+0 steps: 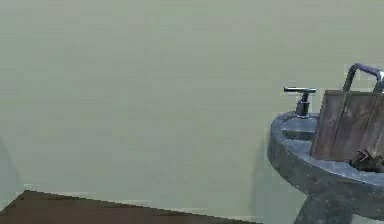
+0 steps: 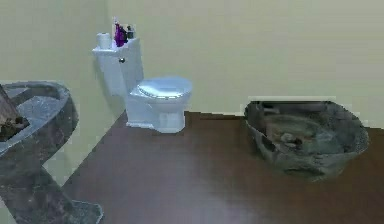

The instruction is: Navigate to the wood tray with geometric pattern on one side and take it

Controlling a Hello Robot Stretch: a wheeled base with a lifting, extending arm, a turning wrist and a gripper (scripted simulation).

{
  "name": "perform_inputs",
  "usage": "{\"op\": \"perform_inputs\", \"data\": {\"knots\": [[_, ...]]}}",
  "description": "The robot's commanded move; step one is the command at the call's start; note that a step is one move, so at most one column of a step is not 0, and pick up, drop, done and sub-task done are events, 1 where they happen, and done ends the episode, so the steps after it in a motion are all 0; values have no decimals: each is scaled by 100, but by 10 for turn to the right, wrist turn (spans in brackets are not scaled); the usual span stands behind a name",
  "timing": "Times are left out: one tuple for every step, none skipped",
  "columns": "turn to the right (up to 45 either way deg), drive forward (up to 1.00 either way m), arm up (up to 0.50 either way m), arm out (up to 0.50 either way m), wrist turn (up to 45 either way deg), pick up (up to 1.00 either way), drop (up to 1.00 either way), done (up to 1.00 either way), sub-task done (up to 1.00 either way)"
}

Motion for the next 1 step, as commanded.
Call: {"op": "perform_inputs", "data": {"knots": [[0,45,0,0,0,0,0,0,0]]}}
